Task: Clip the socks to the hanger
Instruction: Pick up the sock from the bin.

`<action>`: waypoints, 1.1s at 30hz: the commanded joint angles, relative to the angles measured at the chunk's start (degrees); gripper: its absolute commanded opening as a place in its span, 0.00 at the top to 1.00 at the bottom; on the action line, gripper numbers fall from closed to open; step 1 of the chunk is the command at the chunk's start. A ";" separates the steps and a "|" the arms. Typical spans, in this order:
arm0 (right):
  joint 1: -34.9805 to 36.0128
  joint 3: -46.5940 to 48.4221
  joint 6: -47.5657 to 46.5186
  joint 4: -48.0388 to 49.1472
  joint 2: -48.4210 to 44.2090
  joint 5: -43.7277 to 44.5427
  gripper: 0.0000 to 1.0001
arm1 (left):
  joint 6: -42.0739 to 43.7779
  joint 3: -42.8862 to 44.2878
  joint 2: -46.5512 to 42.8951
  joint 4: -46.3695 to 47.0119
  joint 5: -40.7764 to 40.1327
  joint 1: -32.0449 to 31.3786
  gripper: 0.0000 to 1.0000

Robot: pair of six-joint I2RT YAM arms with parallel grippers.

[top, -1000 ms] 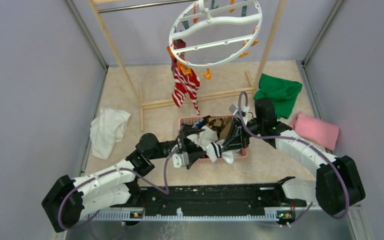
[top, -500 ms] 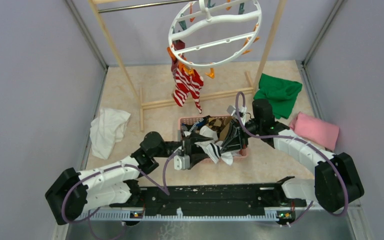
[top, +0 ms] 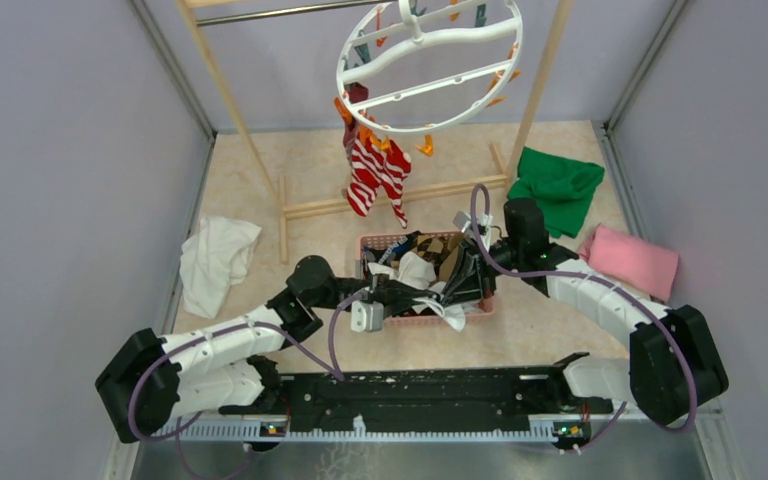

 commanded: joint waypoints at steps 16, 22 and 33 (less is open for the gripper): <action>-10.23 12.71 -39.68 -40.00 -10.92 12.81 0.25 | -53.57 4.22 -1.15 -6.58 -22.98 -0.23 1.00; -5.70 11.04 -34.73 -35.58 -11.16 11.68 0.29 | -58.50 9.55 4.72 -8.49 -24.78 -1.26 1.00; -4.29 9.55 -24.99 -27.01 -11.75 15.40 0.72 | -56.62 10.56 4.81 -9.82 -29.71 -3.92 1.00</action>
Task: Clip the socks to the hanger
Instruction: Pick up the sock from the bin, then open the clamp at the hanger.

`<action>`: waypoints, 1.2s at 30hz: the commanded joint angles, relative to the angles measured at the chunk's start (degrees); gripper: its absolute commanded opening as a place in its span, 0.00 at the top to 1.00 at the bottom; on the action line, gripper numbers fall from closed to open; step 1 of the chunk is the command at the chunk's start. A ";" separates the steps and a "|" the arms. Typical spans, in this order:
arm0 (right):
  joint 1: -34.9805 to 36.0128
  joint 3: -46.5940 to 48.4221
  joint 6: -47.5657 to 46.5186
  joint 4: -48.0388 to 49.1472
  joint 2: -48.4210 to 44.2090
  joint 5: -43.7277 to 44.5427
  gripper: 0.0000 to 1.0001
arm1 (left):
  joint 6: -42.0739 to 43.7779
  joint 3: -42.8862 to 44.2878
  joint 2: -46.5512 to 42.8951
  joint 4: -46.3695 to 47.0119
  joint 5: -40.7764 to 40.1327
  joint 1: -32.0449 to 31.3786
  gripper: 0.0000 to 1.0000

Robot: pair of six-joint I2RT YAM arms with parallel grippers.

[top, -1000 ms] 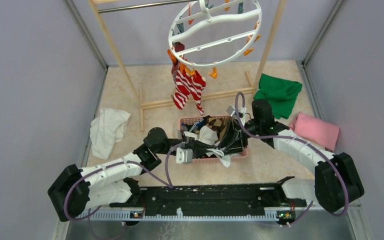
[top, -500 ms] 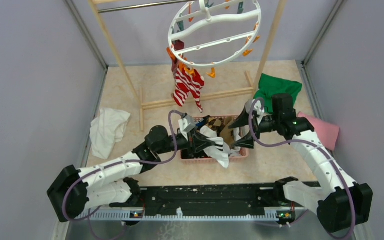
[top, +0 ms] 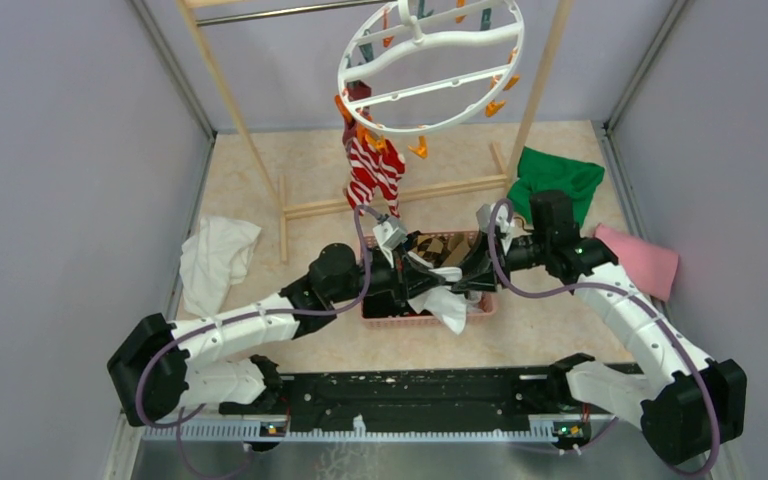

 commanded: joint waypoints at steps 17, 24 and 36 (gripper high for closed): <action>-2.26 3.49 -26.53 -18.29 1.06 -11.24 1.00 | 18.83 -25.57 -22.56 28.11 5.59 -0.52 0.01; -2.32 2.81 -27.11 -17.58 2.48 -12.58 1.00 | 21.10 -21.92 -10.98 35.67 6.60 -0.85 0.11; -2.32 5.44 -20.51 -15.45 2.30 -5.45 1.00 | 16.71 -20.25 -11.16 35.39 -3.45 -0.63 0.01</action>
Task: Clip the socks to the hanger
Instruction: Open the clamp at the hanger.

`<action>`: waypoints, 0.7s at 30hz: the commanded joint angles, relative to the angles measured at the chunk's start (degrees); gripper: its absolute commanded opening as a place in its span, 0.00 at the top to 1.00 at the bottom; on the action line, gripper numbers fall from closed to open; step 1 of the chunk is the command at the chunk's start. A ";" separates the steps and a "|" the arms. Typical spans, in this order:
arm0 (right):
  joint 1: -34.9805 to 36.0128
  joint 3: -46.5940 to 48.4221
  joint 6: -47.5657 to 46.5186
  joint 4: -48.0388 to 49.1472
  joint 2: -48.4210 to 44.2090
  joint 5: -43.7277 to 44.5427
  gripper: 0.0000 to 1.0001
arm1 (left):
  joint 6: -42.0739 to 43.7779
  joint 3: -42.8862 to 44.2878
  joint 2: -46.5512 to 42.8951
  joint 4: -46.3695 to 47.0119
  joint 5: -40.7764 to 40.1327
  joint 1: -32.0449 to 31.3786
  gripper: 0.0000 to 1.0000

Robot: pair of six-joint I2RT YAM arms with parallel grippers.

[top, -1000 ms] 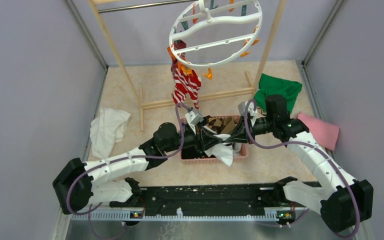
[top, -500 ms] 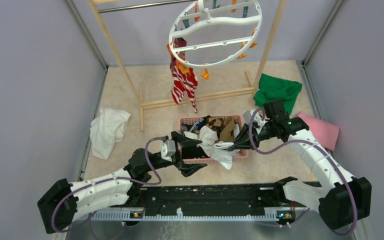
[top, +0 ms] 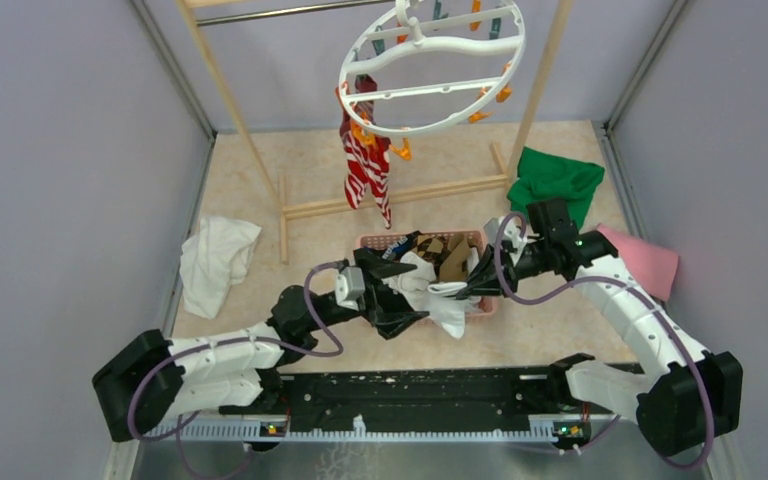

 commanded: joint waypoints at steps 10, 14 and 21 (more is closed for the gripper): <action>-0.69 3.82 5.25 4.63 -0.15 5.61 1.00 | -14.54 12.47 -18.63 -35.73 -27.90 0.65 0.01; -0.87 3.83 6.49 5.62 -0.03 6.33 1.00 | -17.35 17.62 -19.62 -43.51 -29.95 0.89 0.01; -0.88 3.53 10.19 8.34 0.47 6.91 1.00 | -19.75 25.55 -18.80 -52.37 -39.65 0.88 0.10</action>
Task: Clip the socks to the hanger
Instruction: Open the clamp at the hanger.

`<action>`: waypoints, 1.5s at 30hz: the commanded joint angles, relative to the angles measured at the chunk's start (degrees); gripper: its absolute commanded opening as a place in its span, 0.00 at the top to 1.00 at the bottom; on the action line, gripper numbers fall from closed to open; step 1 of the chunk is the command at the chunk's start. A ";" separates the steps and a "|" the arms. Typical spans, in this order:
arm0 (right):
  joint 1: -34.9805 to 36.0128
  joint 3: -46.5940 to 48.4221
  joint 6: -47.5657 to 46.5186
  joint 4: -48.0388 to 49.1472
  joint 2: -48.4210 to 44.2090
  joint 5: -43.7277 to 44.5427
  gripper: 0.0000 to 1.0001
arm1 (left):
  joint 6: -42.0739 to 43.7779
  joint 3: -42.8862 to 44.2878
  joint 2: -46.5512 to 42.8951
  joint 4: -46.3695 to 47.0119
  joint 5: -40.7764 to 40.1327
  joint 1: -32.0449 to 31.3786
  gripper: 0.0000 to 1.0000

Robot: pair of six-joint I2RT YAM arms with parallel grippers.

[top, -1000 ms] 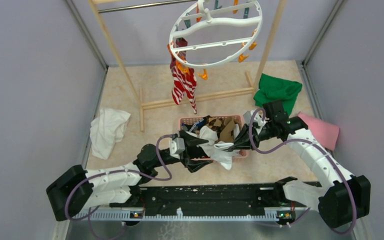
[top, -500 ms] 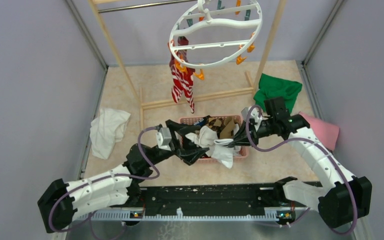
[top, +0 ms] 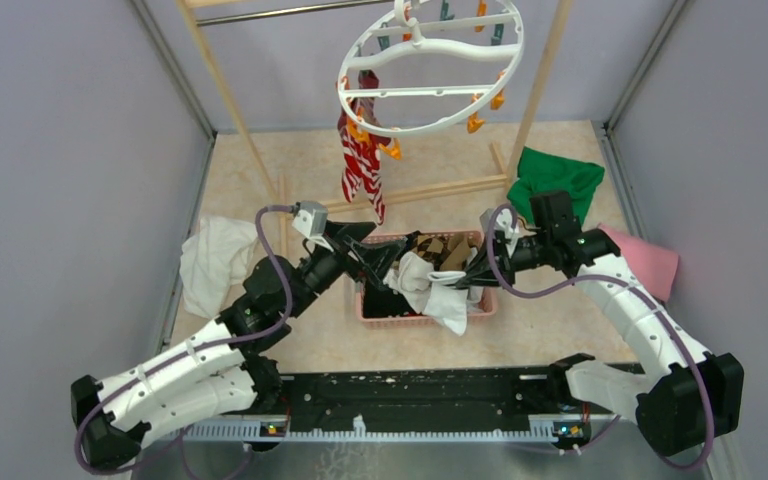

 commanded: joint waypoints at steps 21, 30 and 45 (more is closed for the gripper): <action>2.98 -2.43 26.76 25.18 -1.47 13.51 1.00 | -17.30 46.80 26.50 -43.99 -59.01 -18.40 0.25; 3.07 -3.10 27.57 25.82 -2.92 13.83 1.00 | -5.72 53.33 34.69 -37.57 -69.39 -19.06 0.28; 3.22 -3.32 28.97 26.72 -4.10 13.23 1.00 | -15.82 61.65 38.37 -50.33 -55.47 -11.94 0.27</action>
